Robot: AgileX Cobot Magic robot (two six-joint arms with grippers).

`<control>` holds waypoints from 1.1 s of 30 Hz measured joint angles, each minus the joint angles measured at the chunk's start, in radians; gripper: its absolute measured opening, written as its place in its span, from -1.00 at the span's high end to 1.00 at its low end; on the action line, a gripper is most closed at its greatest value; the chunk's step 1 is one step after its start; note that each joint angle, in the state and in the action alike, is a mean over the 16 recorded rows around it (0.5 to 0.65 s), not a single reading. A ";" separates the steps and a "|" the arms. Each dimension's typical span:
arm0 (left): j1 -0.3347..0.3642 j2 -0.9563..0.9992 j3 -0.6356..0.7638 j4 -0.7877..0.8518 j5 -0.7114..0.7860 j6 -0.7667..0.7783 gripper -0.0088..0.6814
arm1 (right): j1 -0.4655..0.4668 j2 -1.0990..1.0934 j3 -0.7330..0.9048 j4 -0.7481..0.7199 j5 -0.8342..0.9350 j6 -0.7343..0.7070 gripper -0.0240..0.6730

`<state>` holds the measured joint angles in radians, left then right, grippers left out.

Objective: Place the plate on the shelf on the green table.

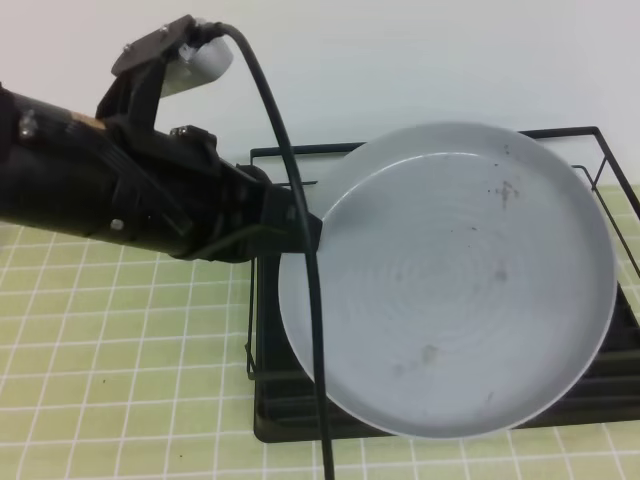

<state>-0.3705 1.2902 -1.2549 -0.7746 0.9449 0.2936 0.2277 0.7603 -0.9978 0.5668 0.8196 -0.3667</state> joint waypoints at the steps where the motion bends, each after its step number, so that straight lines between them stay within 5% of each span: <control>1: -0.004 0.000 0.000 0.000 -0.006 0.001 0.96 | 0.003 0.034 -0.029 0.006 0.030 0.001 0.92; 6: -0.015 0.000 0.000 0.008 -0.030 0.022 0.96 | 0.012 0.160 -0.123 0.061 0.119 0.016 0.74; 20: -0.015 0.000 0.000 0.044 -0.076 0.079 0.96 | 0.012 0.277 -0.149 0.172 0.135 0.054 -0.18; 33: -0.015 0.000 0.000 0.050 -0.075 0.098 0.96 | 0.012 0.414 -0.147 0.254 0.127 0.006 -0.28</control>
<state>-0.3859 1.2902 -1.2551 -0.7244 0.8703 0.3920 0.2400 1.1739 -1.1451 0.8208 0.9470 -0.3605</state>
